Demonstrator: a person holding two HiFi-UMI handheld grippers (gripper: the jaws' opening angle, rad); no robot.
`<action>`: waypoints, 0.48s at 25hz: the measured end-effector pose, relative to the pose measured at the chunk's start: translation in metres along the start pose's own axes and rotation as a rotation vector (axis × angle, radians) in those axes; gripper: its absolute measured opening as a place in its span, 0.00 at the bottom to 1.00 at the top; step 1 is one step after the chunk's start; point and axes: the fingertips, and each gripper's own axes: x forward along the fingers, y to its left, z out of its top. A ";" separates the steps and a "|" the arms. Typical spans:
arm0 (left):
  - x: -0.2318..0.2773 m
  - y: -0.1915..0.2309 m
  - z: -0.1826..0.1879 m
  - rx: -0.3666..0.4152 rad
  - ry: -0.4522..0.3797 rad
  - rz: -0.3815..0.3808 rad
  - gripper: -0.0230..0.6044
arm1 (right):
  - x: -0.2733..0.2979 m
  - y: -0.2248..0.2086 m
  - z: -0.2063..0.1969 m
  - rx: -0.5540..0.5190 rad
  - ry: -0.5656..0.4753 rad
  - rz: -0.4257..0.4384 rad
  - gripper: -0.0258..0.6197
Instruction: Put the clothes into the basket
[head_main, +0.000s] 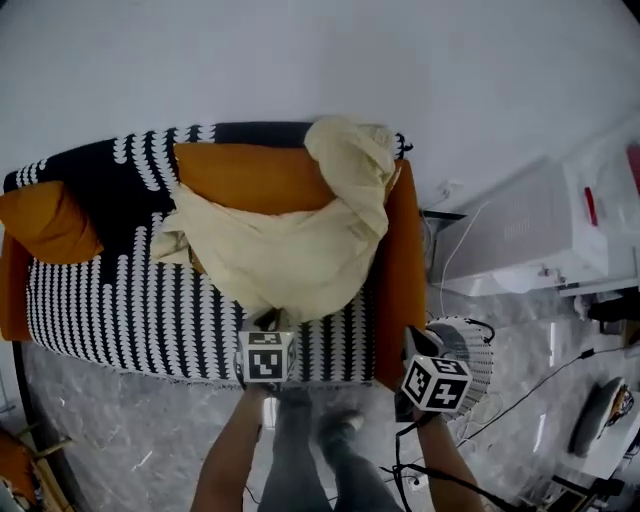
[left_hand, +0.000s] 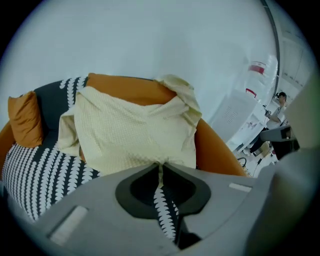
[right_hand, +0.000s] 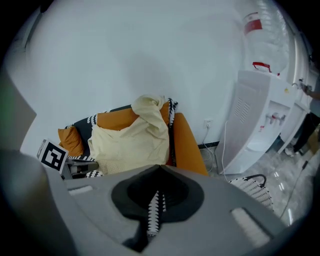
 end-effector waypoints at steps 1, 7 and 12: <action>-0.013 -0.005 0.005 0.013 -0.010 -0.001 0.09 | -0.009 0.004 0.002 -0.008 -0.006 0.006 0.04; -0.083 -0.024 0.052 0.108 -0.086 0.011 0.09 | -0.050 0.032 0.047 -0.095 -0.091 0.054 0.04; -0.130 -0.030 0.080 0.110 -0.148 0.041 0.09 | -0.087 0.042 0.076 -0.072 -0.167 0.077 0.04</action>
